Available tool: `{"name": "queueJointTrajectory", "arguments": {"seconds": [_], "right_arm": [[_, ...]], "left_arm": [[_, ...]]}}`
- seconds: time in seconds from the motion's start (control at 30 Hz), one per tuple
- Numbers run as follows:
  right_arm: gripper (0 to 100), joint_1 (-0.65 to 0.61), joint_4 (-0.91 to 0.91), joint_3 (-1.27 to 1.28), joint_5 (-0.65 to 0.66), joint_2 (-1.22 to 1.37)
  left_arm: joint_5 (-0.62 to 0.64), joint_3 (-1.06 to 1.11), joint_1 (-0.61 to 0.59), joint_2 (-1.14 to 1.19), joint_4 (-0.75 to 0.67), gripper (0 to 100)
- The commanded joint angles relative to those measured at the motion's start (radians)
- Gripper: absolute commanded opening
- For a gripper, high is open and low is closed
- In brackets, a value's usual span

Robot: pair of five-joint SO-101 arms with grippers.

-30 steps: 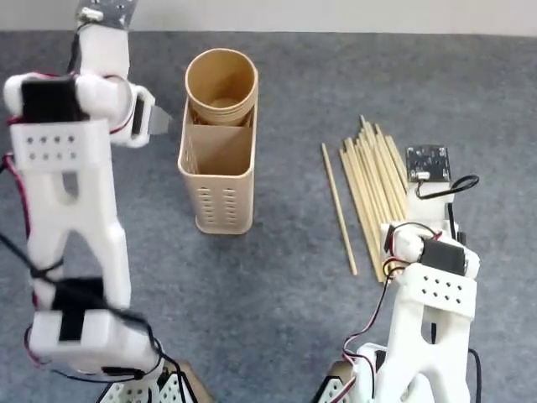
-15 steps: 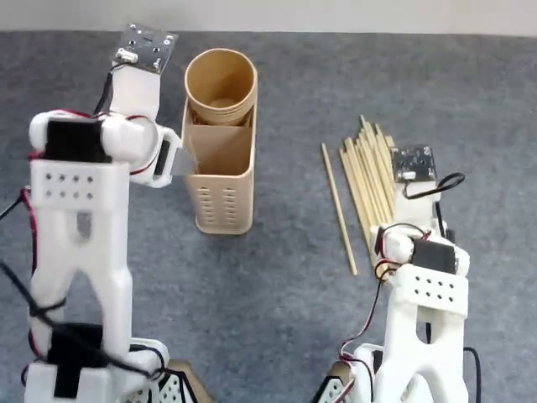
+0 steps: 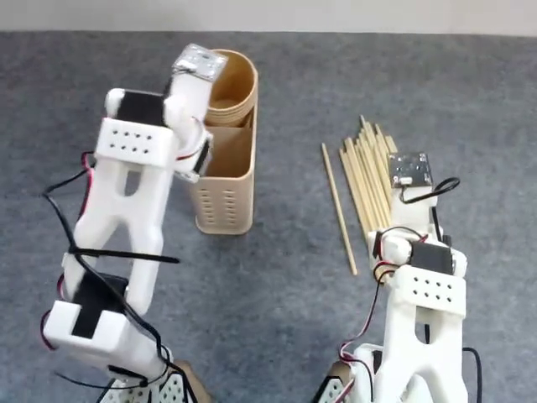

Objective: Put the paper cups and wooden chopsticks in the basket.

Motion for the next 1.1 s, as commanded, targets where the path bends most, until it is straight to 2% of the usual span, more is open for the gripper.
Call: {"name": "queueJointTrajectory", "arguments": {"seconds": [0.0, 0.17, 0.23, 0.4, 0.63, 0.83, 0.93, 1.07], "right_arm": [[35.1, -0.007, -0.013, -0.005, 0.008, -0.022], [35.1, -0.007, -0.012, -0.004, 0.008, -0.022], [35.1, -0.007, -0.012, -0.004, 0.008, -0.021], [35.1, -0.007, -0.008, -0.004, 0.008, -0.021], [35.1, -0.007, -0.012, 0.008, 0.009, -0.022], [35.1, -0.007, -0.013, 0.022, 0.012, -0.022], [35.1, -0.008, -0.013, 0.022, 0.011, -0.022], [35.1, -0.008, -0.013, 0.021, 0.012, -0.022]], "left_arm": [[0.009, -0.039, 0.068, 0.001, 0.003, 0], [0.012, -0.196, 0.101, -0.015, 0.104, 0], [0.049, -0.242, 0.096, -0.01, 0.132, 0], [0.055, -0.234, 0.067, 0.016, 0.124, 0], [0.218, -0.236, -0.065, 0.085, 0.008, 0], [0.404, -0.263, -0.068, 0.085, 0.072, 0], [0.446, -0.308, -0.061, 0.081, 0.137, 0], [0.459, -0.309, -0.062, 0.074, 0.14, 0]]}}
